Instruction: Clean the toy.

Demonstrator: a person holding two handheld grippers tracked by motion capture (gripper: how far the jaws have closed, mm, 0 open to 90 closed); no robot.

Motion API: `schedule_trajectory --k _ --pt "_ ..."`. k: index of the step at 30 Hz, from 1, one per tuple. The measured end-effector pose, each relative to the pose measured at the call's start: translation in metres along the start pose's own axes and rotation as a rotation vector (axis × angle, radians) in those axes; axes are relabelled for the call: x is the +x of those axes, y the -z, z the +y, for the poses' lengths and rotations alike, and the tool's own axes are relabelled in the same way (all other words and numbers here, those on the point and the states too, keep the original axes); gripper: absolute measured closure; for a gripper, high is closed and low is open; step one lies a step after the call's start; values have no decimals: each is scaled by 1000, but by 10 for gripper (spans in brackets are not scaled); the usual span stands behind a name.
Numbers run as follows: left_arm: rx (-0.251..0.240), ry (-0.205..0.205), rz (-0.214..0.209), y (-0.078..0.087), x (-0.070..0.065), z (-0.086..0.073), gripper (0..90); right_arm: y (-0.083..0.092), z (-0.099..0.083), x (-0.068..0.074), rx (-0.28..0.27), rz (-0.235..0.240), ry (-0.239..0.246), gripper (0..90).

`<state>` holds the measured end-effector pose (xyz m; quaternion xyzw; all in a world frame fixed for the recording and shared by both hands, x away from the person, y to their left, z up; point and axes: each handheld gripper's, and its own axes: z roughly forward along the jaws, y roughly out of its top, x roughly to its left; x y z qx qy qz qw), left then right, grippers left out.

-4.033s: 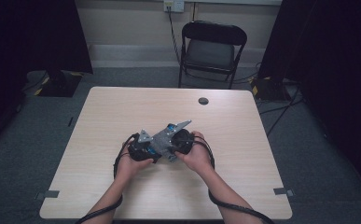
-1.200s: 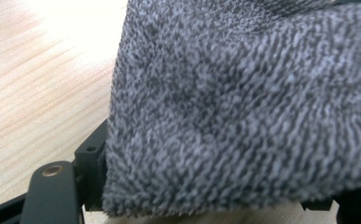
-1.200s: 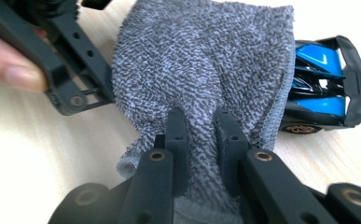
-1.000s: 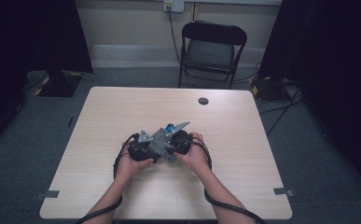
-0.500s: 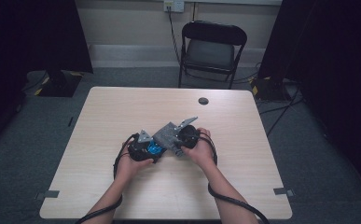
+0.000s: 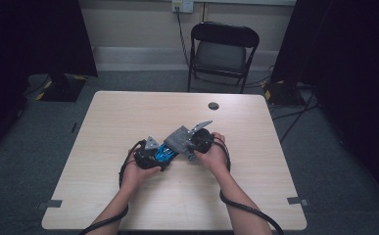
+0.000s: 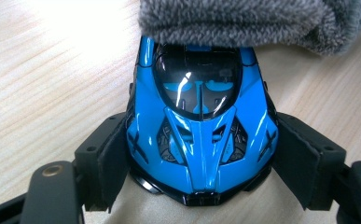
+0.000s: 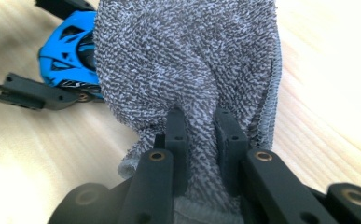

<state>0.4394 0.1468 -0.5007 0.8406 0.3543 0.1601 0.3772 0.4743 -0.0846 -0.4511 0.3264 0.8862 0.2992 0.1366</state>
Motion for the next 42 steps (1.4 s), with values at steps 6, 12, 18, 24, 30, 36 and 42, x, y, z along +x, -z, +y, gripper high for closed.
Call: schedule_trajectory --k 6,12,18,24,30,36,42 --pt "0 -1 0 0 0 0 243 2 -3 -6 -6 -6 -32 782" --pt "0 0 0 0 0 0 243 4 -7 -13 -14 2 -55 782" --pt "0 0 0 0 0 0 243 8 -11 -23 -19 -18 -79 782" --pt "0 0 0 0 0 0 243 14 -18 -31 -37 -37 -112 783" --pt "0 1 0 0 0 0 243 25 -25 -36 -62 -56 -121 784" --pt "0 2 0 0 0 0 243 39 -22 -31 -121 -37 -109 783" --pt "0 1 -1 0 0 0 243 44 -15 -14 -160 4 -69 783"
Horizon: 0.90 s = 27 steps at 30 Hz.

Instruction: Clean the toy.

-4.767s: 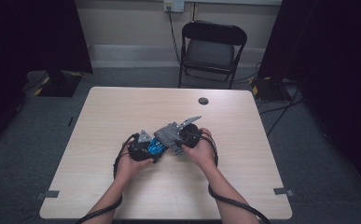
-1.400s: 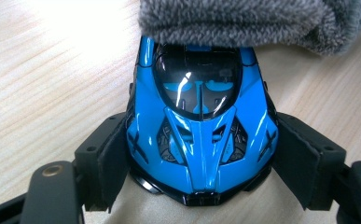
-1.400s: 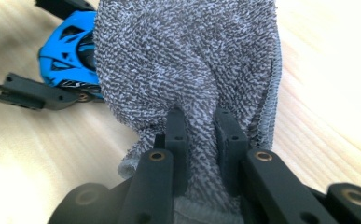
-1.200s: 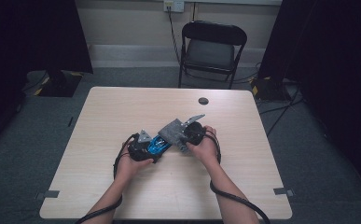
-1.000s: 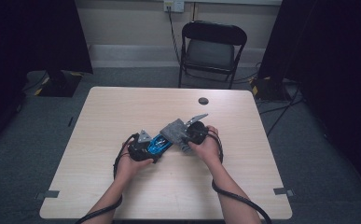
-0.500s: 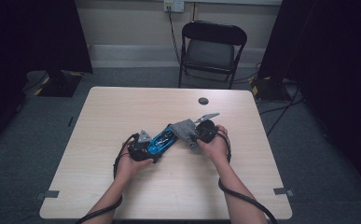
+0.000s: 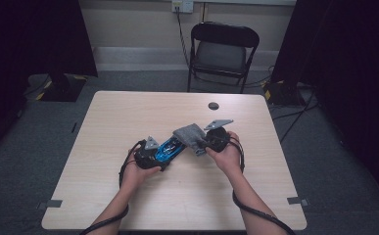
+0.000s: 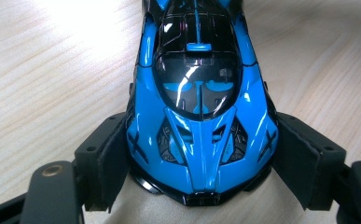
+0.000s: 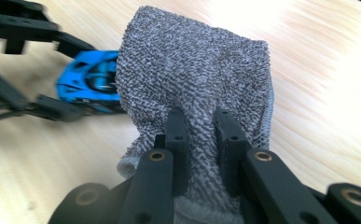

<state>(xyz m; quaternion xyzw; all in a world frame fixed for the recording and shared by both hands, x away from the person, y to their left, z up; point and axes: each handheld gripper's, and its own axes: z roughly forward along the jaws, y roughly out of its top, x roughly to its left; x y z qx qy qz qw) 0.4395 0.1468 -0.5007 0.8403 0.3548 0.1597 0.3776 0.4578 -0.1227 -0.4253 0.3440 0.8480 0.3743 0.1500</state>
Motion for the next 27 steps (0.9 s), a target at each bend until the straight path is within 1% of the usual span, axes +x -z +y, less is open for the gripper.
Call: schedule_trajectory --k 2,3,4,7,13,15,17,19,20,22,27 --pt "0 0 0 0 0 0 243 0 1 7 -11 21 14 783" --pt "0 0 0 0 0 0 243 0 1 7 -11 21 14 783" --pt "1 -1 0 0 0 0 243 -2 2 14 -7 38 36 783" --pt "0 -1 0 0 0 0 243 -5 2 25 -6 68 63 782" --pt "0 0 0 0 0 0 243 -14 2 45 26 96 119 781" --pt "0 -1 1 0 0 0 243 -18 3 50 40 107 131 781" --pt "0 -1 0 0 0 0 243 -23 3 55 58 106 157 780" --pt "2 -4 0 0 0 0 243 -27 4 57 73 113 170 780" --pt "-5 5 1 0 0 0 243 -29 4 58 79 117 178 780" --pt "-5 5 1 0 0 0 243 -32 5 60 97 122 196 780" --pt "-5 6 2 0 0 0 243 -36 6 64 109 155 225 780"
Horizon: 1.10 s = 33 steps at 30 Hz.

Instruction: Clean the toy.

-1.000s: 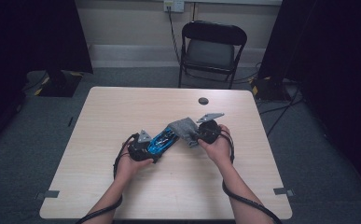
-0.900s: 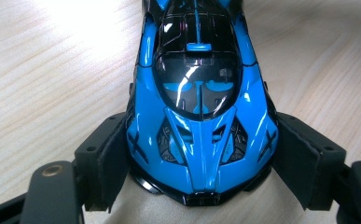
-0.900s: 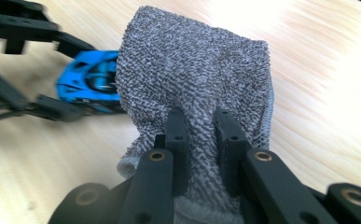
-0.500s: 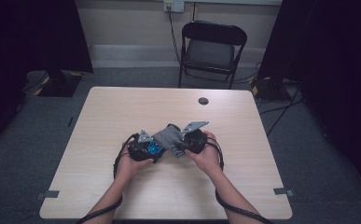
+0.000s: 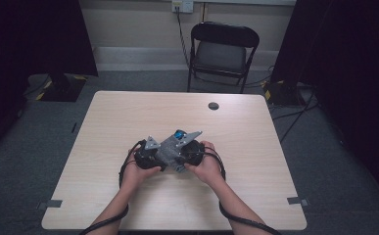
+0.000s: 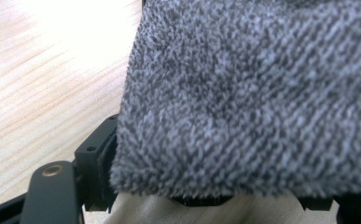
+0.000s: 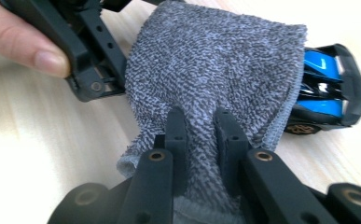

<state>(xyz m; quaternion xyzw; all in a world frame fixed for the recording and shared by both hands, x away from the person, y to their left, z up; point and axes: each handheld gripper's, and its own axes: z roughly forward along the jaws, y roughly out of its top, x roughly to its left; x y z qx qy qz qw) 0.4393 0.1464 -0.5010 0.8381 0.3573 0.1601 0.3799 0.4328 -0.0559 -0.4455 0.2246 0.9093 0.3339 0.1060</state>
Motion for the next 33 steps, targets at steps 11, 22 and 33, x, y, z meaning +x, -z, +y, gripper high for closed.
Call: schedule_trajectory --k 11,22,33 --pt "0 0 0 0 0 0 243 -6 7 -5 26 -2 -12 777" --pt "6 -7 -1 0 0 0 243 -7 5 -15 40 -18 -23 775" --pt "5 -8 -2 0 0 0 243 -4 -5 -31 42 -46 -80 774"
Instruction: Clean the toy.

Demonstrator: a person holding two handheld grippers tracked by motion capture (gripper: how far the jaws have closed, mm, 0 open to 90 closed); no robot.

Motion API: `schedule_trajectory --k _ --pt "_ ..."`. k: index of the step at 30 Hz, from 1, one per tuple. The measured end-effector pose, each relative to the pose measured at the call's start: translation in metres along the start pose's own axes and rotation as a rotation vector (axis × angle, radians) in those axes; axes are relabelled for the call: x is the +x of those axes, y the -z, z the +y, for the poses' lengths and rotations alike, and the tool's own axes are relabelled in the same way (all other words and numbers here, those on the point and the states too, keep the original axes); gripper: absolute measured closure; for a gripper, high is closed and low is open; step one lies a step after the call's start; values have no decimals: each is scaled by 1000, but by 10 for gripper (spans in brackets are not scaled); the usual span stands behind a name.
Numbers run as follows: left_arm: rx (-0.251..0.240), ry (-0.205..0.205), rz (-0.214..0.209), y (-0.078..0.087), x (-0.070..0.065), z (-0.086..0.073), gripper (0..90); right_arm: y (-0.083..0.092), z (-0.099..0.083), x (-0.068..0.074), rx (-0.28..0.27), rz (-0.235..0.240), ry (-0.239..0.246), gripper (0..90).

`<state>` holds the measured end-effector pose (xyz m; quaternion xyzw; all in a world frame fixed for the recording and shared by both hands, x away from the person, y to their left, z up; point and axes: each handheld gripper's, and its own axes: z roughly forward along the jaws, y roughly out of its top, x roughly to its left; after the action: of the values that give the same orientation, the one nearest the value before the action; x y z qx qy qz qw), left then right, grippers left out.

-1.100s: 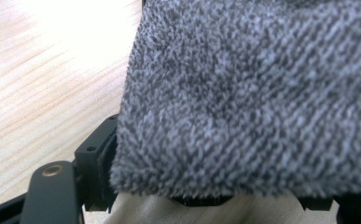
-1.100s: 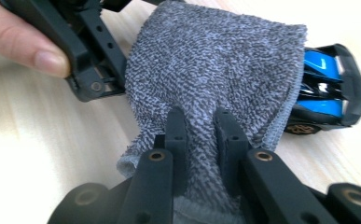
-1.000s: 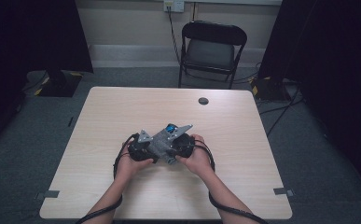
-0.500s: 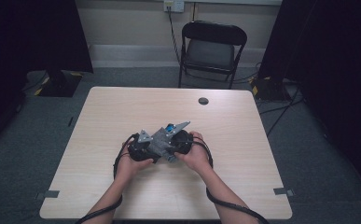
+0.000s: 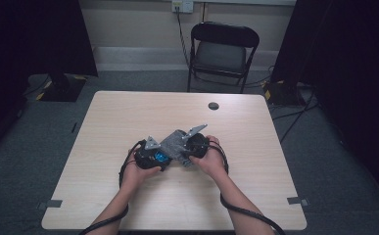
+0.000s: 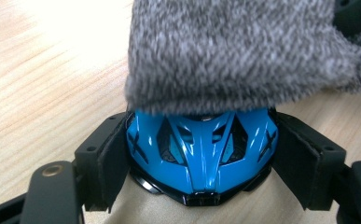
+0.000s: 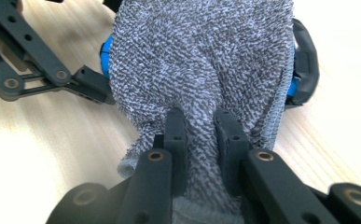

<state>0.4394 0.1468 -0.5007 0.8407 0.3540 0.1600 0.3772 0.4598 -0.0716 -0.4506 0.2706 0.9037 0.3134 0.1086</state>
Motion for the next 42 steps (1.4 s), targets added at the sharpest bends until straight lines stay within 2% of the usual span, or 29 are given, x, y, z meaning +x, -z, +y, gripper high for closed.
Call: schedule_trajectory --k 11,31,42 --pt "0 1 0 0 0 0 243 3 -5 -15 -13 -29 -55 775" --pt "0 2 1 0 0 0 243 10 -15 -28 -21 -99 -111 777" --pt "0 1 0 0 0 0 243 12 -29 -42 -31 -131 -183 777"
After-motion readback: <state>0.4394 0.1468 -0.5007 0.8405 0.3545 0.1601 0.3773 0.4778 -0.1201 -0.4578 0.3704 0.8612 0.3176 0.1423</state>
